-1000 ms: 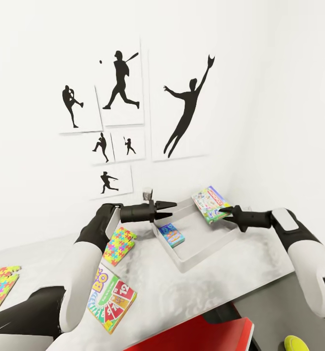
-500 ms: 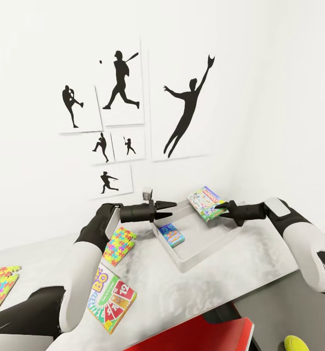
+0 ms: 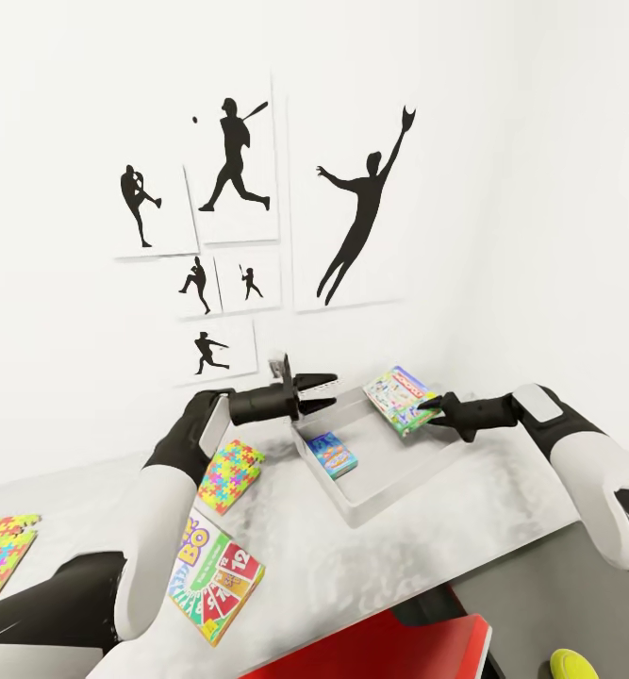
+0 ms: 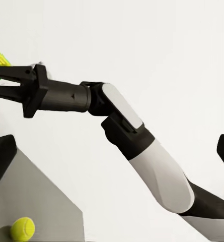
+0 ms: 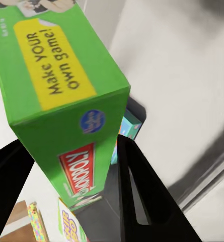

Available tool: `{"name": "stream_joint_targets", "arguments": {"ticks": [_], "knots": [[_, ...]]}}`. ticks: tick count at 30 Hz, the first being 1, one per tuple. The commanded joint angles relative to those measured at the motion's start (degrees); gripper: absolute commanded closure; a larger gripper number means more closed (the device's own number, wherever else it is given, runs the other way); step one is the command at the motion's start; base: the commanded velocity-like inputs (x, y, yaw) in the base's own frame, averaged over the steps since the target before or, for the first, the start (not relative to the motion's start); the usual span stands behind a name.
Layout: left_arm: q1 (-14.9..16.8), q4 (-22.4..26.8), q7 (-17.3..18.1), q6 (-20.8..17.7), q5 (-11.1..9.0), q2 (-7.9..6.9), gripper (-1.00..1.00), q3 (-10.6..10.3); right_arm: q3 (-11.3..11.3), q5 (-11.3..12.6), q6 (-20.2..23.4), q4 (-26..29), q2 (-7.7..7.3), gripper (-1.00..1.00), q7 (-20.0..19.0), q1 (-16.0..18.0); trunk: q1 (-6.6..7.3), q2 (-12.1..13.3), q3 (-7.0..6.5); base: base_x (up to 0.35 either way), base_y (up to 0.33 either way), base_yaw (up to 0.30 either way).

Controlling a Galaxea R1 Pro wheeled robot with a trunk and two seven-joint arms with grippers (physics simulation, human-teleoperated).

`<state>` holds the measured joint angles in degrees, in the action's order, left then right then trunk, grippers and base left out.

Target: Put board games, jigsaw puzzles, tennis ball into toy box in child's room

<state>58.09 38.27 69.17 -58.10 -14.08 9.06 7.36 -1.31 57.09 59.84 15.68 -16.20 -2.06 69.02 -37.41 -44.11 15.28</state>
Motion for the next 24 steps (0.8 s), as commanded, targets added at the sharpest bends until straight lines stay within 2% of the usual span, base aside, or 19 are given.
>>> {"name": "stream_joint_targets", "arguments": {"ticks": [1,6,24], "knots": [[0.1,0.1,0.1,-0.7,-0.6,0.02,-1.00,0.2,-0.2,0.1,0.2,0.0,-0.18,1.00,-0.2,0.0,-0.01,-0.1,0.08,0.000,0.000,0.000],[0.1,0.2,0.0,-1.0,-1.5,-0.16,-1.00,0.2,-0.2,0.3,0.2,0.0,-0.26,1.00,-0.2,0.0,-0.01,-0.1,0.09,0.000,0.000,0.000],[0.1,0.2,0.0,-0.9,-1.5,-0.18,-1.00,0.1,-0.2,0.4,0.2,-0.2,-0.30,1.00,-0.3,0.0,-0.01,-0.1,1.51,0.000,0.000,0.052]]}}
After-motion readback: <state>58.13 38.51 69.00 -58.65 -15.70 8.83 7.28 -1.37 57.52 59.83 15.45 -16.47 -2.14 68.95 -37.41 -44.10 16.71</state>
